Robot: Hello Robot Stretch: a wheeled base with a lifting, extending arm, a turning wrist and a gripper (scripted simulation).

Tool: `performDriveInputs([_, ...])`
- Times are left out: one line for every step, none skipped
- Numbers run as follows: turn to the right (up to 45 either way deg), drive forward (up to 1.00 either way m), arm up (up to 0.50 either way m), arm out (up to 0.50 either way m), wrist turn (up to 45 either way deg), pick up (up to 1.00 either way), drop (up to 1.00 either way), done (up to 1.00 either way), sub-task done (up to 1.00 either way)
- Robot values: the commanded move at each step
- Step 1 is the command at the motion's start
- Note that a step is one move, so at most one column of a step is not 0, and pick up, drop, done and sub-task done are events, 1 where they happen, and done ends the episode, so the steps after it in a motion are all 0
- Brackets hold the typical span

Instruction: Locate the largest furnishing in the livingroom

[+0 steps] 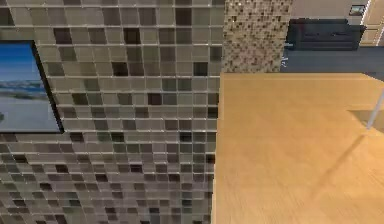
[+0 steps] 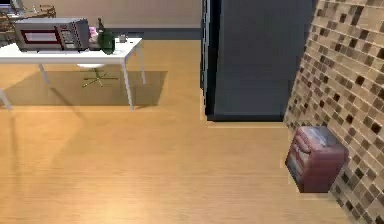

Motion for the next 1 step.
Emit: performDriveInputs([45.0, 0.0, 0.0, 0.0, 0.0, 0.0, 0.0, 0.0, 0.0])
